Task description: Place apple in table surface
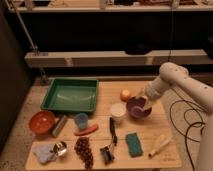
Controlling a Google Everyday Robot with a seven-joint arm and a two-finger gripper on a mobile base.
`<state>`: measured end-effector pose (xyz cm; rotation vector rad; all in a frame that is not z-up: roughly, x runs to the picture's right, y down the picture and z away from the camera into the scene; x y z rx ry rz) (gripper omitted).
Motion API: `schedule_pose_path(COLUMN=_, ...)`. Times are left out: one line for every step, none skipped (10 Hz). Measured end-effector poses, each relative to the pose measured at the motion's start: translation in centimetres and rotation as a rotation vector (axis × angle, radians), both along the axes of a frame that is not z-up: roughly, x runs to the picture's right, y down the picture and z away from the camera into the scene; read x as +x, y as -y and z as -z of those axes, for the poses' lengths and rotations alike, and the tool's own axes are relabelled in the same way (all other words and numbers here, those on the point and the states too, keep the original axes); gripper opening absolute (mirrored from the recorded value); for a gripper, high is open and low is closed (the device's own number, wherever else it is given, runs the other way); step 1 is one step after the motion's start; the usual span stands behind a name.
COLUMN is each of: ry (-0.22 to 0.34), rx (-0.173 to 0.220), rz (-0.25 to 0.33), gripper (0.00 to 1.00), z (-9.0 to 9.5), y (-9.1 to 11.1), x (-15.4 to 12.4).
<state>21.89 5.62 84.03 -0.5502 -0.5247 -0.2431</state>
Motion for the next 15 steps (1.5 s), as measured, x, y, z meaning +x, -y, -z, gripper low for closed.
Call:
schedule_pose_path(ry=0.021, rx=0.007, rz=0.007, gripper=0.54, z=-1.1, y=1.5, x=0.4)
schedule_pose_path(ry=0.057, rx=0.019, rz=0.024, gripper=0.54, z=-2.1, y=3.2, x=0.6)
schedule_pose_path(ry=0.111, rx=0.039, rz=0.061, gripper=0.54, z=-2.4, y=4.7, x=0.5)
schedule_pose_path(ry=0.157, rx=0.052, rz=0.094, gripper=0.54, z=-2.6, y=5.6, x=0.0)
schedule_pose_path(ry=0.214, rx=0.073, rz=0.136, gripper=0.54, z=-2.7, y=6.8, x=-0.5)
schedule_pose_path(ry=0.241, rx=0.083, rz=0.156, gripper=0.54, z=-2.7, y=7.3, x=-0.7)
schedule_pose_path(ry=0.257, rx=0.087, rz=0.17, gripper=0.54, z=-2.7, y=7.5, x=-0.8)
schedule_pose_path(ry=0.255, rx=0.086, rz=0.172, gripper=0.54, z=-2.7, y=7.3, x=-0.7)
schedule_pose_path(ry=0.23, rx=0.059, rz=0.161, gripper=0.54, z=-3.2, y=6.4, x=-0.5)
schedule_pose_path(ry=0.23, rx=0.05, rz=0.173, gripper=0.54, z=-3.9, y=5.6, x=-0.9)
schedule_pose_path(ry=0.258, rx=0.06, rz=0.218, gripper=0.54, z=-5.0, y=4.6, x=-2.0)
schedule_pose_path(ry=0.286, rx=0.075, rz=0.257, gripper=0.54, z=-5.9, y=3.8, x=-2.7)
schedule_pose_path(ry=0.306, rx=0.096, rz=0.285, gripper=0.54, z=-6.6, y=3.3, x=-2.9)
schedule_pose_path(ry=0.316, rx=0.11, rz=0.299, gripper=0.54, z=-6.9, y=3.2, x=-2.9)
schedule_pose_path(ry=0.322, rx=0.13, rz=0.316, gripper=0.54, z=-6.8, y=3.4, x=-2.6)
